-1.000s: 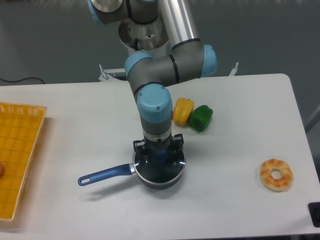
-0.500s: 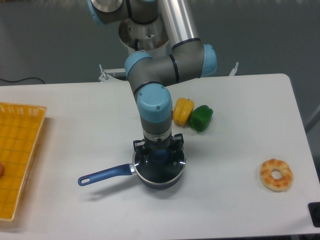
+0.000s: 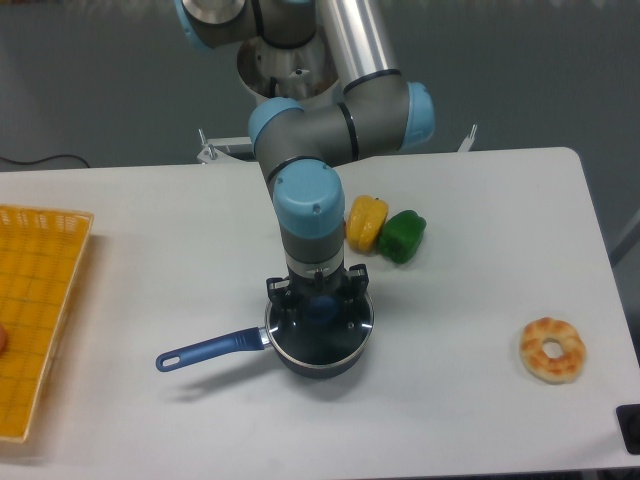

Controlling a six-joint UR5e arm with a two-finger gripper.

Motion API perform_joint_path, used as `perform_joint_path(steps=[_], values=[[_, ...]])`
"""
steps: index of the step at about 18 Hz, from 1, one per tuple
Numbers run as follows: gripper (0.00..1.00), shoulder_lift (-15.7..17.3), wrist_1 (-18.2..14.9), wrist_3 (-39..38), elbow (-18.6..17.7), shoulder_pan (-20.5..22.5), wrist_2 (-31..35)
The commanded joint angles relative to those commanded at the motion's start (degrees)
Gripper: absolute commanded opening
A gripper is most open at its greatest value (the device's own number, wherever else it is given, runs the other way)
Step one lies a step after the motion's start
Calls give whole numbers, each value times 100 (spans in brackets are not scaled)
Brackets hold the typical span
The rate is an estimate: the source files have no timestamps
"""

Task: Open the lid
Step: 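Close the gripper around the blue lid knob, then lift the glass lid up off the saucepan by its knob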

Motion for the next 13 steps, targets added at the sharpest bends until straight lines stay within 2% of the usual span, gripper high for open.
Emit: perform_joint_path(steps=[13], values=[[48,167,-18,150,9,193,9]])
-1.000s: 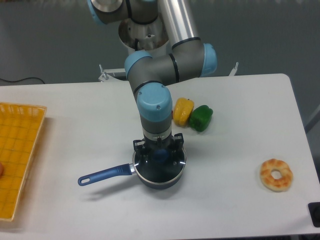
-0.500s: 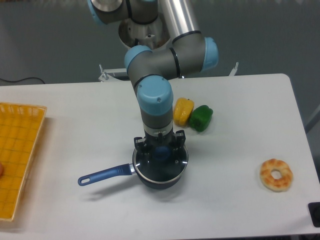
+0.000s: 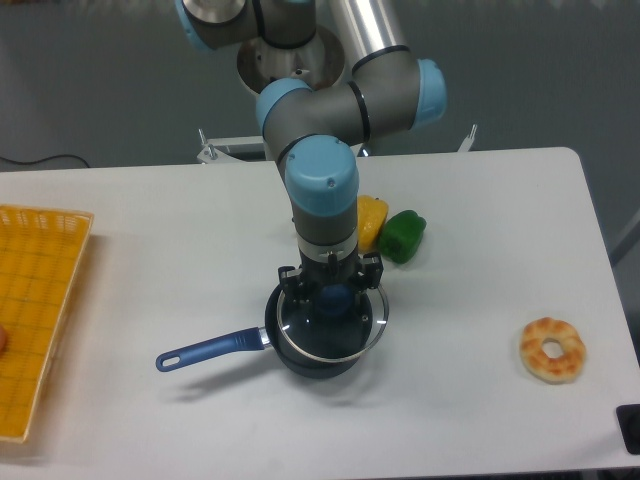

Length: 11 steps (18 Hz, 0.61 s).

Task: Open the lid
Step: 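Lift the glass lid up off the saucepan by its knob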

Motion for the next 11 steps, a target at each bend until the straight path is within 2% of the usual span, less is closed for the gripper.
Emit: perform_joint_path(steps=[11], values=[[48,114,-176,422,0,272,0]])
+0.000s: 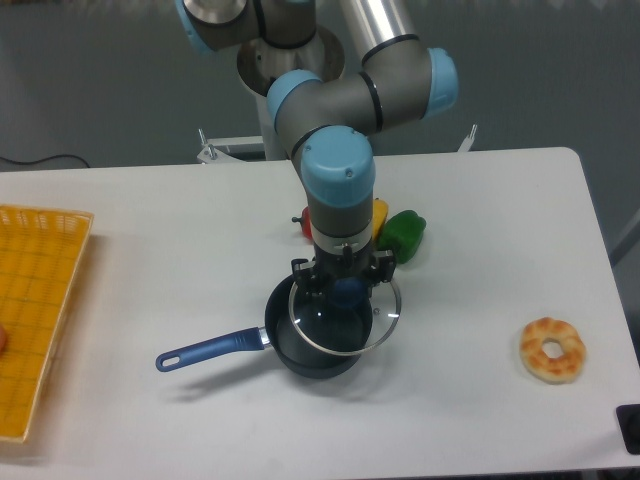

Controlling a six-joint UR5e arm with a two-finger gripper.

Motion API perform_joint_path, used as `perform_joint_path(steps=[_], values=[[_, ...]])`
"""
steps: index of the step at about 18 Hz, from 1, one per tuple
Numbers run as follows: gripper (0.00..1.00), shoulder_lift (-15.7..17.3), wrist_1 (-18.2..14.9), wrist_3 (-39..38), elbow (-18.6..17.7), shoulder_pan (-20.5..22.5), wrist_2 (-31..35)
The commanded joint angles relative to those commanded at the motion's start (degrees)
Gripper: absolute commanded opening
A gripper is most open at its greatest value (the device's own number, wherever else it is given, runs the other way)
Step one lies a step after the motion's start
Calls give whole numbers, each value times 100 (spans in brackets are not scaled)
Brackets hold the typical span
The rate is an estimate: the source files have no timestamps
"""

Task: Open the lid
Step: 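Lift the glass lid up off the saucepan by its knob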

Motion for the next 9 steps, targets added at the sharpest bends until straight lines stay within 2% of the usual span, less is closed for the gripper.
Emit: perform_joint_path(steps=[9], values=[[48,17,0,264,-18,193,0]])
